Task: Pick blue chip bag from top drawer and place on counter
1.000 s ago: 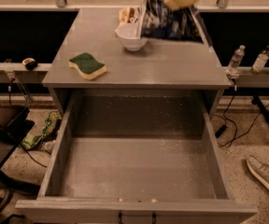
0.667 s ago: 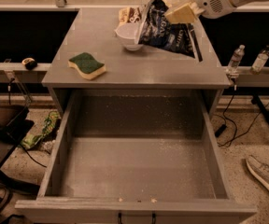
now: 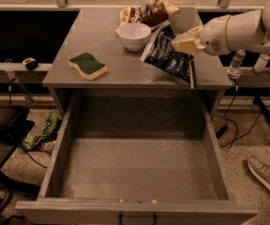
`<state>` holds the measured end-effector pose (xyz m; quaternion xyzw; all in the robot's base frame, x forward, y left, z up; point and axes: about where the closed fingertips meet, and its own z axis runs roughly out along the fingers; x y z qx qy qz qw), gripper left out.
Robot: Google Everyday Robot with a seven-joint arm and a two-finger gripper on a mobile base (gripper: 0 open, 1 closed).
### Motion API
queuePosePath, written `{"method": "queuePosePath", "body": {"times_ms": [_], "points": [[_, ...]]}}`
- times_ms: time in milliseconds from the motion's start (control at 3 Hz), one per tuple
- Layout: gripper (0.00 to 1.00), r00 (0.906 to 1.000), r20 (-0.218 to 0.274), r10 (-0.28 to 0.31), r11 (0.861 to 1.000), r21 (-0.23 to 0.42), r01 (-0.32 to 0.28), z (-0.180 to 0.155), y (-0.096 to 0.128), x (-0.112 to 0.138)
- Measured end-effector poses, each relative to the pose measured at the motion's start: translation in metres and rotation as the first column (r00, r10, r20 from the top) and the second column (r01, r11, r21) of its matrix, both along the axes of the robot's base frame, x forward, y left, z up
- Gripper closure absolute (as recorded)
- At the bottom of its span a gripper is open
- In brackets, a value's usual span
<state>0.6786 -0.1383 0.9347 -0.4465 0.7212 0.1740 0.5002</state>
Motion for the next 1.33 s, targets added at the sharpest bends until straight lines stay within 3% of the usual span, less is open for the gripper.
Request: {"method": "queuePosePath", "body": {"times_ms": [333,667,1000,1333], "points": [[1.0,0.999,-0.022,-0.04,0.999,0.029,0.041,-0.0219,-0.0071,0.0033],[0.81,0.9989,-0.022,-0.041,0.999,0.03,0.042,-0.0223,-0.0069,0.0037],[0.5,0.9989,-0.022,-0.041,0.999,0.03,0.042,-0.0223,-0.0069,0.0037],[0.27,0.9989,-0.022,-0.041,0.999,0.03,0.042,-0.0223,-0.0069,0.0037]]}}
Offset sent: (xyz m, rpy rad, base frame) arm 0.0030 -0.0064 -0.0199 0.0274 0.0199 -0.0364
